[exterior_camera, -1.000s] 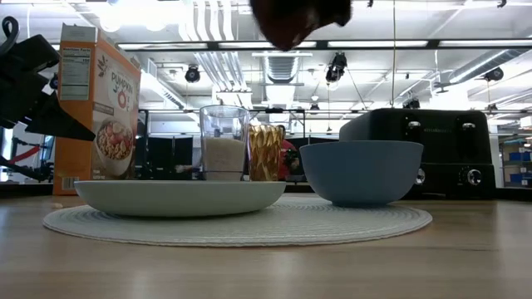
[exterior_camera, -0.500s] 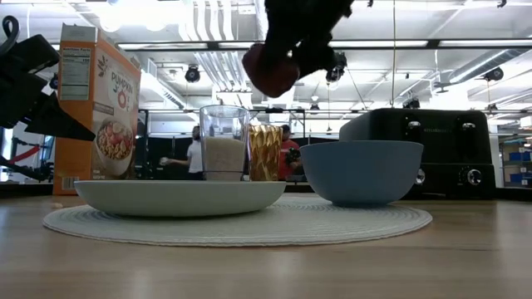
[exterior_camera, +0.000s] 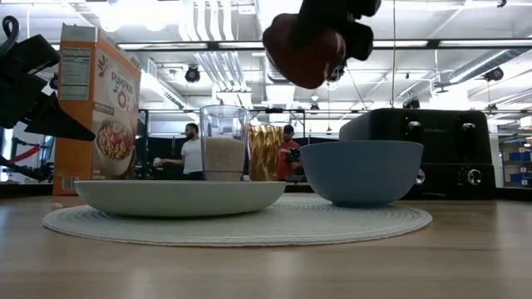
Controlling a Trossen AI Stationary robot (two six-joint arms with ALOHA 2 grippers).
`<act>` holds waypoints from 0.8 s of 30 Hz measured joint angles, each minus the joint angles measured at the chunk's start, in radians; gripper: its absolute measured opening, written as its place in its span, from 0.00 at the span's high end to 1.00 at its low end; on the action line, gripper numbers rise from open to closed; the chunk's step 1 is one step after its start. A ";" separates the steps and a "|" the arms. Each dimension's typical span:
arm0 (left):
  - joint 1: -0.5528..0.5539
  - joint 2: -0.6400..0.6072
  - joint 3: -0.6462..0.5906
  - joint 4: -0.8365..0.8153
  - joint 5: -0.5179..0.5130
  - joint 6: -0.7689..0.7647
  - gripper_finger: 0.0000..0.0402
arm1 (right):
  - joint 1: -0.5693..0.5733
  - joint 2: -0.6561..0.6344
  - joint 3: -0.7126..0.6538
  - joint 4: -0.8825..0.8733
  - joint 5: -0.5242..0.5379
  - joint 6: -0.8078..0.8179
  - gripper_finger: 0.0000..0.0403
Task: Arrange a breakfast setting
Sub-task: Put the apple on the placemat
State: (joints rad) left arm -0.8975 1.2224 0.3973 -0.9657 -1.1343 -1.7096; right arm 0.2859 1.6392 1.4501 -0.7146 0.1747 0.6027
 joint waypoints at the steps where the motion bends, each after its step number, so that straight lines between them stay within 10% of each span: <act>1: 0.000 0.000 0.000 0.000 0.000 0.000 1.00 | -0.002 -0.004 0.000 -0.003 0.024 -0.015 0.32; 8: 0.000 0.000 0.000 0.006 0.000 0.000 1.00 | -0.095 0.013 0.000 -0.046 0.190 -0.129 0.32; 24: 0.000 0.001 0.000 0.000 0.001 0.021 1.00 | -0.366 0.104 0.000 0.088 0.193 -0.153 0.32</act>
State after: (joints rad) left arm -0.8974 1.2232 0.3971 -0.9654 -1.1338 -1.6890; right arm -0.0796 1.7427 1.4502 -0.6264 0.3672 0.4496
